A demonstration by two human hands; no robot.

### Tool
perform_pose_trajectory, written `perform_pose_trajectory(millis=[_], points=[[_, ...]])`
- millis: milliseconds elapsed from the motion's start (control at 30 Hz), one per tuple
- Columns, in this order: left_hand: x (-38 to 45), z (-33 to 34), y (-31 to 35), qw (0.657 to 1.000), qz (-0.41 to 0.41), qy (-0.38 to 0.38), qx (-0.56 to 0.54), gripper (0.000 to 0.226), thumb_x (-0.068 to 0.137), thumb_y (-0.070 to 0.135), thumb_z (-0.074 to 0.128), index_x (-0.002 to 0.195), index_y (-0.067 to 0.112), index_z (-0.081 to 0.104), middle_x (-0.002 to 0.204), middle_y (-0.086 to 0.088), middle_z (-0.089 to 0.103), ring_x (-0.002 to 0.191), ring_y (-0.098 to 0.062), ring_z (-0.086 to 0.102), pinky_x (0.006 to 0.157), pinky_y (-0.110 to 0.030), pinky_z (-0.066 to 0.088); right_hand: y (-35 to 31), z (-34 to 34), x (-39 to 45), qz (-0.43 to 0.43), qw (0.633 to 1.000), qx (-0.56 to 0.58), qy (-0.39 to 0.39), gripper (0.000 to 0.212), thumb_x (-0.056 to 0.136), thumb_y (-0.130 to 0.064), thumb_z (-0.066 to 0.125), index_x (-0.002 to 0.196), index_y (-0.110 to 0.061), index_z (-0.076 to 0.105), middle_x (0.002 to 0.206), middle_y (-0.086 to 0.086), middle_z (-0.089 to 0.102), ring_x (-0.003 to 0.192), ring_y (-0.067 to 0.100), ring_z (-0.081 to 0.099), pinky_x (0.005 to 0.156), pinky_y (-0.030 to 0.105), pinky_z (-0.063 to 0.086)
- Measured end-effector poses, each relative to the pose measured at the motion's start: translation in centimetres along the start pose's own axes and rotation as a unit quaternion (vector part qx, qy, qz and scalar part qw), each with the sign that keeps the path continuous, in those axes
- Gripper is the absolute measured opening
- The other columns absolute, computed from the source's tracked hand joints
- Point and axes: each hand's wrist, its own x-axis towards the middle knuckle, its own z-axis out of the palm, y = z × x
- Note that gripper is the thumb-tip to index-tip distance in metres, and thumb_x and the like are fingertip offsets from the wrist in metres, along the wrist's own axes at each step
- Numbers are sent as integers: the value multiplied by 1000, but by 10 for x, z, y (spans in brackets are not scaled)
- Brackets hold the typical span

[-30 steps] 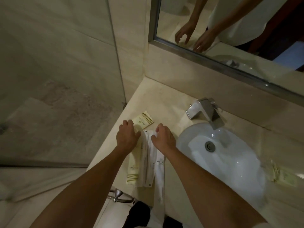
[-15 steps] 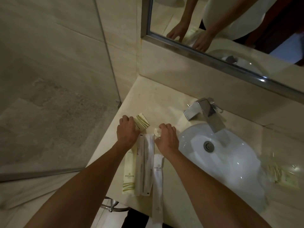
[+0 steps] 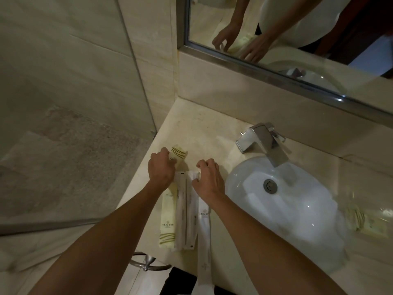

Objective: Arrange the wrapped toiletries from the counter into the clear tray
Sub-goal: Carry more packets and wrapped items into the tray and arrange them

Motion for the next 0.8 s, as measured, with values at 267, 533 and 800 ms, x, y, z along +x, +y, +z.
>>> perform_pose_trajectory(millis=[267, 533, 800], points=[[-17, -14, 22, 999, 15, 10, -41, 19, 87, 23, 64, 99, 9, 57, 100, -14, 69, 92, -33, 64, 81, -49, 55, 1, -14, -17, 83, 994, 40, -58, 42, 86, -37, 67, 119, -16, 51, 121, 8, 57, 113, 28, 55, 83, 37, 50], [-45, -17, 6, 998, 13, 2, -63, 17, 86, 22, 65, 97, 11, 57, 99, -11, 70, 89, -30, 65, 76, -44, 56, 8, 17, -55, 172, 979, 55, -89, 96, 78, -68, 60, 147, -10, 27, 144, 17, 42, 132, 35, 44, 101, 45, 43], [-67, -7, 0, 997, 9, -32, -73, 15, 87, 22, 63, 94, 11, 56, 96, -10, 69, 85, -29, 64, 75, -45, 57, 25, 19, -87, 163, 983, 20, -83, 57, 79, -47, 72, 118, -12, 51, 115, 11, 61, 104, 30, 62, 70, 31, 43]])
